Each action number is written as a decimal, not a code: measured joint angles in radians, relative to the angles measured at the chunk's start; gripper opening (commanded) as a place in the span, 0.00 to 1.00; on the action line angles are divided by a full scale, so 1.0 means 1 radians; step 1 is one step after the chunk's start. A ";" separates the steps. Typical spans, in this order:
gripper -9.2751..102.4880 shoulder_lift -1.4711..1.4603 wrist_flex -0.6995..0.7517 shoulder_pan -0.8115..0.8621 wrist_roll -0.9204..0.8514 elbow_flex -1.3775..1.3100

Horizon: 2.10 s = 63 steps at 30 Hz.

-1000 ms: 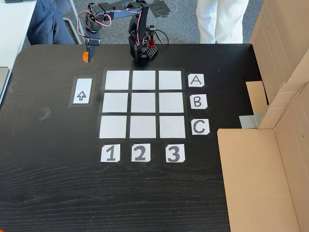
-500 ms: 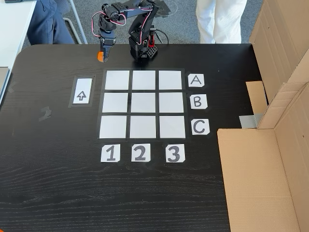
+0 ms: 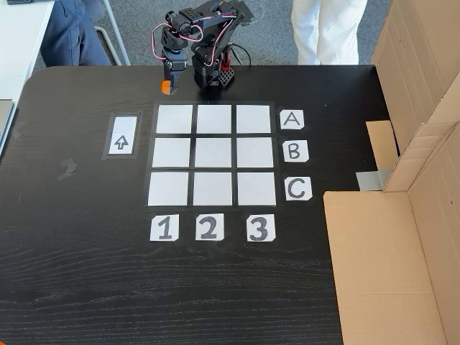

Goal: Pick up the round, orange token and place it in the grid on square A1.

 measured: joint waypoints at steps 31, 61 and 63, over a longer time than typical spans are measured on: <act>0.18 -0.334 -0.268 -0.020 -0.044 0.101; 0.20 -0.617 -0.454 -0.043 -0.043 0.041; 0.20 -0.617 -0.453 -0.046 -0.044 0.041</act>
